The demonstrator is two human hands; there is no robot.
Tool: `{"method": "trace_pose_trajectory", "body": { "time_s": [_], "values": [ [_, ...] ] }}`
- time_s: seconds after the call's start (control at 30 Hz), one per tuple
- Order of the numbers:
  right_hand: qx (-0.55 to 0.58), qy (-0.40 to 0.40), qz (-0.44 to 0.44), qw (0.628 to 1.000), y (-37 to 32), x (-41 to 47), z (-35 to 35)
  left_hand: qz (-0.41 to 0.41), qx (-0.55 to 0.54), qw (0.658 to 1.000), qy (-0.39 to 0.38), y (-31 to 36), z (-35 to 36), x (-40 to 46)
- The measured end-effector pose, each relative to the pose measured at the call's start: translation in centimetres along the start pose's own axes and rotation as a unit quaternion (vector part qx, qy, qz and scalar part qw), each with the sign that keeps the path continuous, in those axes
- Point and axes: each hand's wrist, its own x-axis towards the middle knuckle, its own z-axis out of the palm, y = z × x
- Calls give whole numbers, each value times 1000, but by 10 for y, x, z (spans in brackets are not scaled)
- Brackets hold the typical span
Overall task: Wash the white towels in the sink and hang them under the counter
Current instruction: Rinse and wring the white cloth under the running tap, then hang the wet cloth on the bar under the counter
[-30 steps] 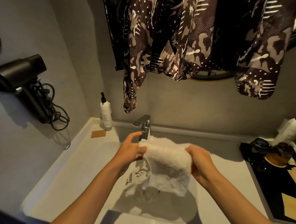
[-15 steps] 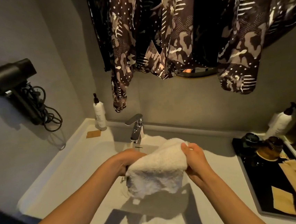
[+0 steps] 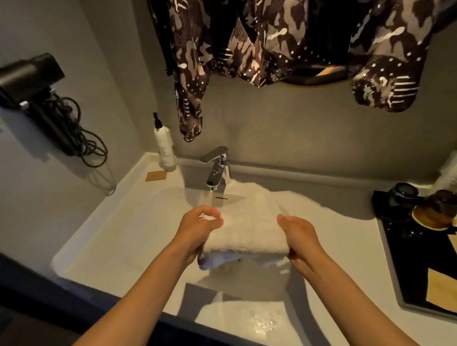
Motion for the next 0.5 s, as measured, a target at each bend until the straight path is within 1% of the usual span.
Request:
{"method": "trace_pose_trajectory", "body": {
  "time_s": [0.07, 0.17, 0.27, 0.3, 0.37, 0.43, 0.5],
  "values": [
    [12, -6, -18, 1000, 5, -12, -7, 11, 0, 1000, 3, -3, 2, -12],
    [69, -10, -3, 998, 8, -39, -22, 46, 6, 999, -2, -3, 9, -32],
    [159, -30, 59, 985, 20, -75, -51, 90, 16, 994, -66, 0, 23, -63],
    [199, -26, 82, 976, 30, -91, -67, 93, 20, 991, -99, -4, 34, -78],
    [234, -19, 118, 965, 45, -120, -84, 99, 33, 985, -136, -11, 49, -98],
    [251, 19, 86, 964, 74, -150, -118, 101, 55, 974, -195, -32, 78, -127],
    [236, 75, 33, 968, 100, -173, -150, 102, 69, 966, -226, -56, 99, -147]
  ]
}}
